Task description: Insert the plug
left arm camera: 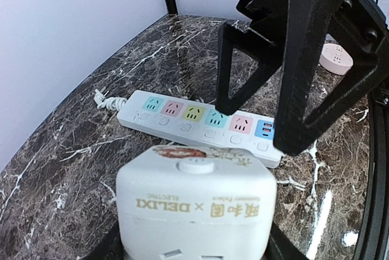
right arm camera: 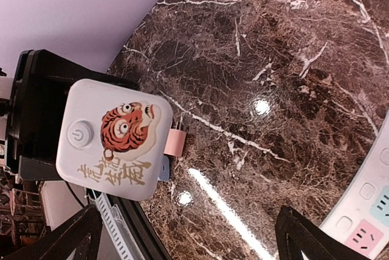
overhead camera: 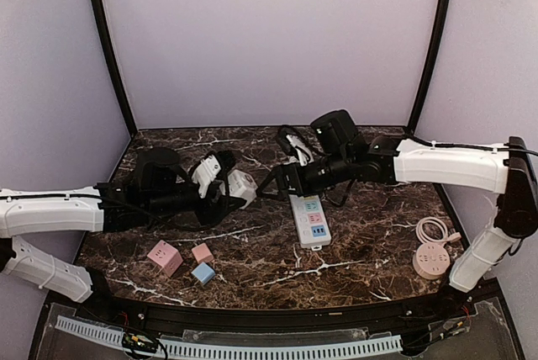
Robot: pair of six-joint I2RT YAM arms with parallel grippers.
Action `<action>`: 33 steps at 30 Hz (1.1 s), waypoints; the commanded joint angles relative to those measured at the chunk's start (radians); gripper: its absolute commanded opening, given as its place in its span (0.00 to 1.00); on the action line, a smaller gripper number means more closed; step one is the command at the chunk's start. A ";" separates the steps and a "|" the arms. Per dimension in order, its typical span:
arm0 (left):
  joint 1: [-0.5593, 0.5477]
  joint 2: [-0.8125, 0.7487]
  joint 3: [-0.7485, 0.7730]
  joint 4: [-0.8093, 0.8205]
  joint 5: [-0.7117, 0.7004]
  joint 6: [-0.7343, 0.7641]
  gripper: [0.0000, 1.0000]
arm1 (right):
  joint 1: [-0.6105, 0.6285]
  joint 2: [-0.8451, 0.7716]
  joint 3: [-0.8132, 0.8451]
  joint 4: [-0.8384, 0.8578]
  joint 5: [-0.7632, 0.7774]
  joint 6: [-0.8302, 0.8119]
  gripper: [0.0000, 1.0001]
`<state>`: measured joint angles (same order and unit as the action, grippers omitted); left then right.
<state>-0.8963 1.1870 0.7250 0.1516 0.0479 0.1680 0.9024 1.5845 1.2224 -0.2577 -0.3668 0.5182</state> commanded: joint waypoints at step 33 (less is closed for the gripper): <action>-0.125 0.164 0.039 0.194 -0.188 0.228 0.01 | 0.039 0.151 0.083 0.089 -0.172 0.124 0.72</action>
<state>-1.0138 1.3491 0.7383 0.2905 -0.1238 0.3790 0.9306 1.7245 1.2984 -0.2043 -0.5026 0.6445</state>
